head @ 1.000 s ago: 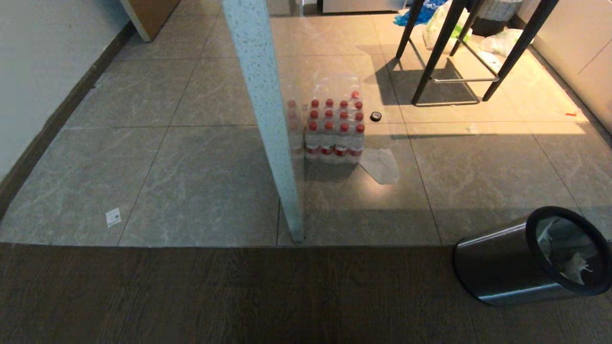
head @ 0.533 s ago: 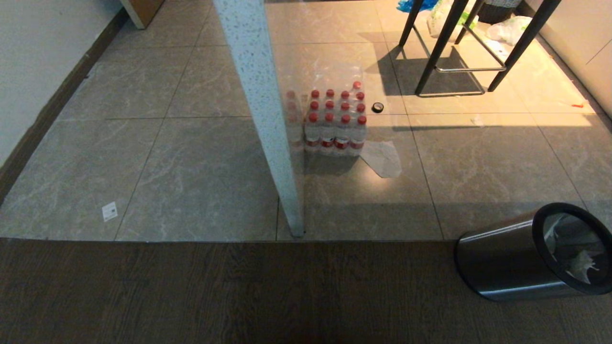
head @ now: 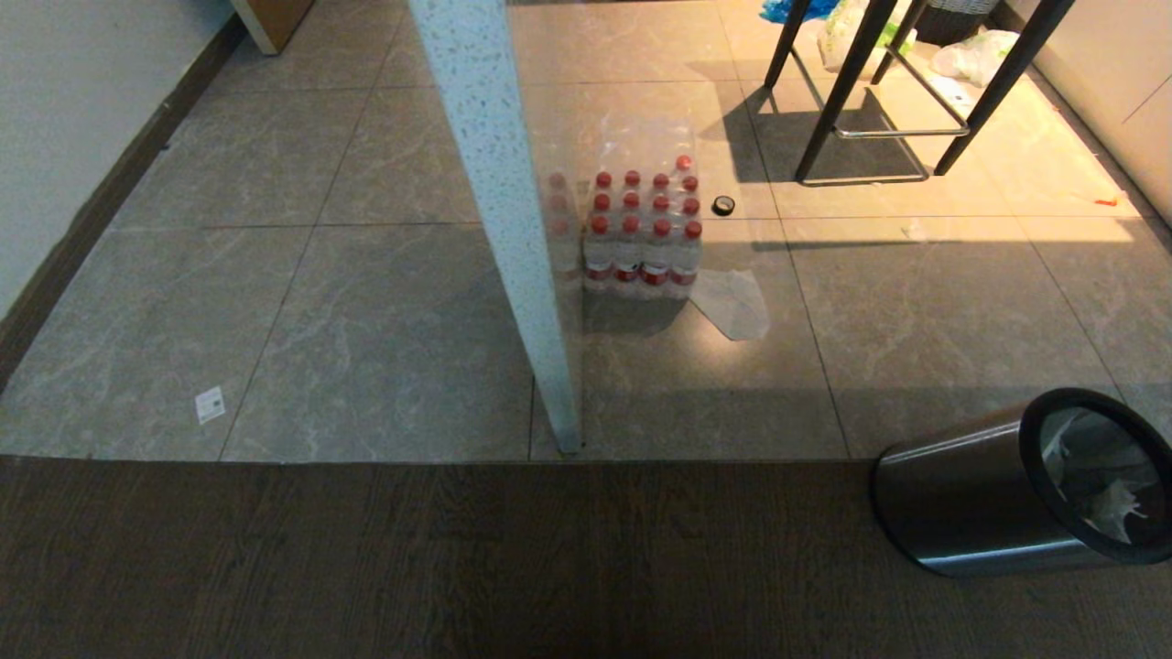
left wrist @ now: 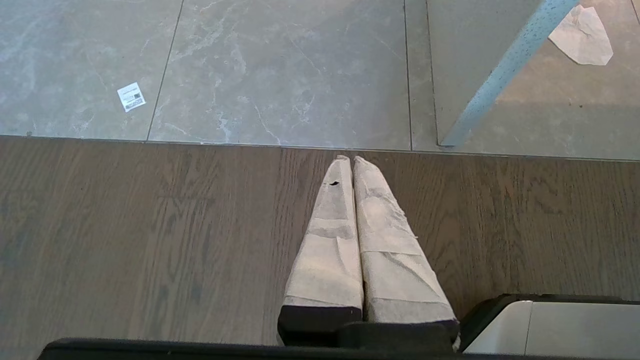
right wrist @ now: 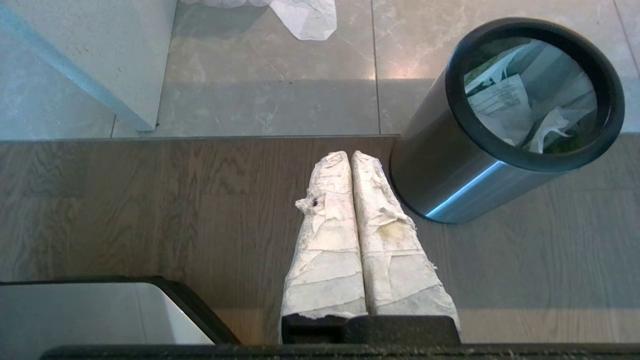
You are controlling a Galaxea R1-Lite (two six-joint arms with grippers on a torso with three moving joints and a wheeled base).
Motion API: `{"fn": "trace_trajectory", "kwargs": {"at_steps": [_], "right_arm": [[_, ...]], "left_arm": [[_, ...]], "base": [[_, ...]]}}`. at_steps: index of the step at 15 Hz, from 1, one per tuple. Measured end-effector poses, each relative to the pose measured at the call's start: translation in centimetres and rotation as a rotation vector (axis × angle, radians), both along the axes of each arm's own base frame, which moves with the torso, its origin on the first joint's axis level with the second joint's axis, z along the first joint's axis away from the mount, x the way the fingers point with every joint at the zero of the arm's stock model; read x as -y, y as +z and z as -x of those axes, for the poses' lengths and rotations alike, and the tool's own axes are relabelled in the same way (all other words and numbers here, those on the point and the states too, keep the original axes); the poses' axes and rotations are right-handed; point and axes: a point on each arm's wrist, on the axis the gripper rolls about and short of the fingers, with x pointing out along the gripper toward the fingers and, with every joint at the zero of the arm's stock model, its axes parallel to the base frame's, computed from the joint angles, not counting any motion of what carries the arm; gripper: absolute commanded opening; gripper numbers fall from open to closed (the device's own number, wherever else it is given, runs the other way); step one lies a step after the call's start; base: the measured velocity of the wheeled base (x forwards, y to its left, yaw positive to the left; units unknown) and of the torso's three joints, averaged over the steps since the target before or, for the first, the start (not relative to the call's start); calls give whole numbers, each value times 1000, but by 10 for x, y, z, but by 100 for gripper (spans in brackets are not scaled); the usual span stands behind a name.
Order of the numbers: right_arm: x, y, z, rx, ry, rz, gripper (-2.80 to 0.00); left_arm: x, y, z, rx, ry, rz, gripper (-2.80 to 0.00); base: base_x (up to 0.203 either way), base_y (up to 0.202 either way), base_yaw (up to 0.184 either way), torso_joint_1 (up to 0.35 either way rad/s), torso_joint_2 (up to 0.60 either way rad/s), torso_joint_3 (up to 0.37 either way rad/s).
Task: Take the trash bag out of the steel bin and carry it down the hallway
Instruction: Place the outer trash can on the ground
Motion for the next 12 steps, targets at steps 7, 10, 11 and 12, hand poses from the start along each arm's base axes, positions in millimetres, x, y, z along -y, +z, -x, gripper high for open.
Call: {"fn": "trace_trajectory", "kwargs": {"at_steps": [7, 10, 11, 12], "right_arm": [[0, 63, 17, 36, -15, 26, -280], [1, 110, 2, -141, -51, 38, -280], [1, 122, -11, -206, -65, 43, -280], [2, 132, -28, -271, -87, 49, -280]], "left_arm": [[0, 0, 0, -1, -1, 0, -280], [0, 0, 0, -1, 0, 0, -280], [0, 0, 0, 0, -1, 0, -280], [0, 0, 0, -1, 0, 0, -280]], "base": [[0, 0, 0, 0, 0, 0], [0, 0, 0, 0, 0, 0], [0, 0, 0, 0, 0, 0], [0, 0, 0, 0, 0, 0]]}}
